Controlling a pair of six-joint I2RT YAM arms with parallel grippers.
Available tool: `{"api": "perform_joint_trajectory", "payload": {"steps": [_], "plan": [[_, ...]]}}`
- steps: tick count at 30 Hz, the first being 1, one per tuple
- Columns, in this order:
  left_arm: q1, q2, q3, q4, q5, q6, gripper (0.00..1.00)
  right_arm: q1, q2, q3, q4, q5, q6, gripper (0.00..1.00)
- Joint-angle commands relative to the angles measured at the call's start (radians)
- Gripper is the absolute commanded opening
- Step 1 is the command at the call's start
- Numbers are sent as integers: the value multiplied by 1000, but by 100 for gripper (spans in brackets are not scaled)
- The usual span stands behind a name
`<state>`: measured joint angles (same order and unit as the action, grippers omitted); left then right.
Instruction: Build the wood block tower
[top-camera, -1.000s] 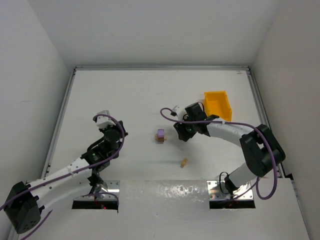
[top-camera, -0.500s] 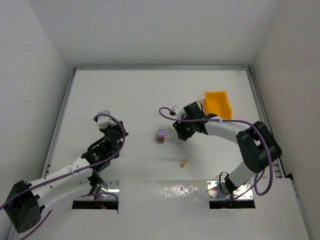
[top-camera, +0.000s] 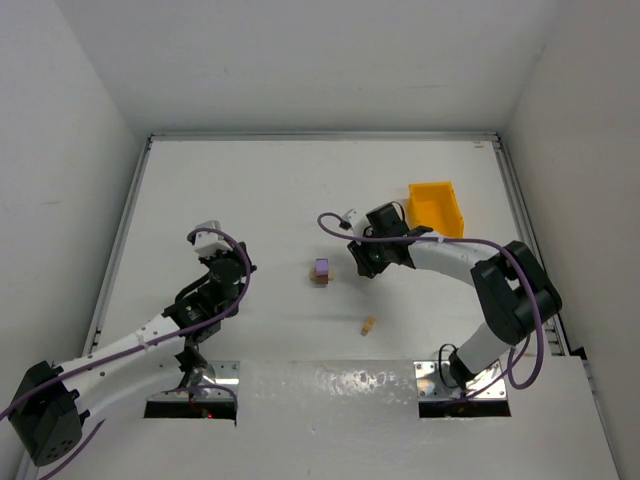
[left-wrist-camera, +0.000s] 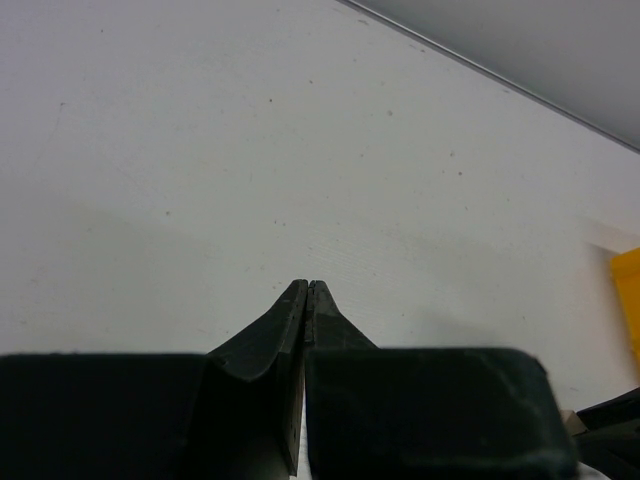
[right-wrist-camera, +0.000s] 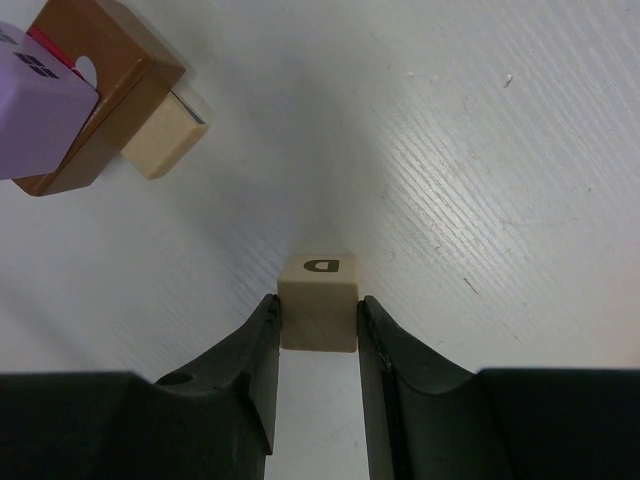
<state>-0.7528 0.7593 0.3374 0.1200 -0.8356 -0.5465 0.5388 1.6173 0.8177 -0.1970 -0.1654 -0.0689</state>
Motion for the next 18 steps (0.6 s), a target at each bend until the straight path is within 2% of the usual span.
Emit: {"api": "perform_joint_trajectory", "payload": {"steps": [1,5,10,17,18], "plan": [[-10,-6,23,32,-8,10,0,0,-30,34,13,20,35,27],[-10,-8,23,32,-5,8,0,1,-120,43,15,38,118,27],[-10,-5,25,33,4,10,0,10,-184,118,-97,118,247,27],[-10,-23,17,36,7,3,0,122,-203,224,-200,315,406,28],[-10,-28,14,38,7,3,0,154,-197,236,-208,379,428,28]]}}
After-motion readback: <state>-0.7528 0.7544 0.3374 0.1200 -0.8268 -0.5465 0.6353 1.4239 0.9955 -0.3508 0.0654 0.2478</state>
